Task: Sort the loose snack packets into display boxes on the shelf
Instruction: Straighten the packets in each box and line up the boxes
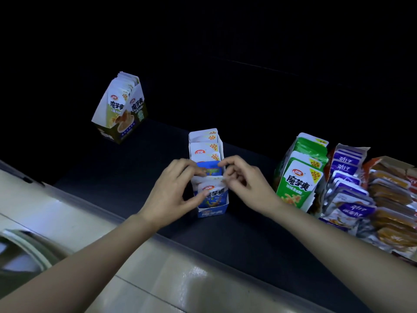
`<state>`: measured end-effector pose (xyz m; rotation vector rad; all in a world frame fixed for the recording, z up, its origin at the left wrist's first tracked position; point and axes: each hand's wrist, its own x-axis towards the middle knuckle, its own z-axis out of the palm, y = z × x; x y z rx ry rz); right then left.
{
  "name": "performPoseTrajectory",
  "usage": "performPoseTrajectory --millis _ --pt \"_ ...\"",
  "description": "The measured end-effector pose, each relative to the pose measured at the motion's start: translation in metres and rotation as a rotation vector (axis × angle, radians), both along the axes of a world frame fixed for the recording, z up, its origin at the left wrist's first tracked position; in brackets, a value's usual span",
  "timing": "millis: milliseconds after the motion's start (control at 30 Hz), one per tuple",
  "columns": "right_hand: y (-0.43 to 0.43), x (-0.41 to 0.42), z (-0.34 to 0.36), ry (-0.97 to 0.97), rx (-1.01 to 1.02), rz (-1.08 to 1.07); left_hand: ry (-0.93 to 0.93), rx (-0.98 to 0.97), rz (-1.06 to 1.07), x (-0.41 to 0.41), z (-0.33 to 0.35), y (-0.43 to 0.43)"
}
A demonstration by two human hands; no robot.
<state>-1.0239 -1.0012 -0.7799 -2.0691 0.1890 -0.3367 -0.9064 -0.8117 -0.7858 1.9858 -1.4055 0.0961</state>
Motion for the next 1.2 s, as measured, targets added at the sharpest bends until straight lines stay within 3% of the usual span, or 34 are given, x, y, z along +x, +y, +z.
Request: performPoseTrajectory --millis 100,200,333,500,600,700,900,967,1067,1133,1200 --pt "-0.009 0.014 0.009 0.006 -0.017 -0.085 0.116 -0.024 -0.041 -0.002 0.001 -0.001" --pt "-0.015 0.029 0.013 0.136 -0.179 -0.017 0.156 -0.037 -0.067 -0.004 0.001 0.000" --pt "-0.015 0.033 0.019 0.159 -0.213 0.024 0.195 -0.054 -0.047 -0.001 -0.001 -0.002" --pt "-0.030 0.029 0.039 -0.043 0.215 -0.191 0.249 -0.083 0.002 0.003 -0.005 -0.006" --pt "-0.037 0.016 0.038 0.010 0.264 -0.213 0.338 -0.100 0.030 0.001 -0.006 -0.009" --pt "-0.035 0.003 0.032 0.101 0.203 -0.169 0.401 -0.084 0.025 -0.002 -0.005 -0.011" --pt "-0.034 0.002 0.032 0.192 -0.120 -0.001 0.456 -0.057 0.050 -0.005 -0.001 -0.012" --pt "-0.037 0.002 0.036 0.096 -0.022 -0.110 0.433 -0.082 0.061 -0.004 0.001 -0.012" --pt "-0.043 0.003 0.047 -0.074 0.280 -0.267 0.435 -0.105 0.111 -0.005 0.002 -0.011" --pt "-0.038 0.005 0.045 -0.050 0.430 -0.264 0.447 -0.110 0.118 -0.007 0.002 -0.010" --pt "-0.028 0.007 0.035 0.094 0.465 -0.205 0.464 -0.111 0.108 -0.008 0.003 -0.010"
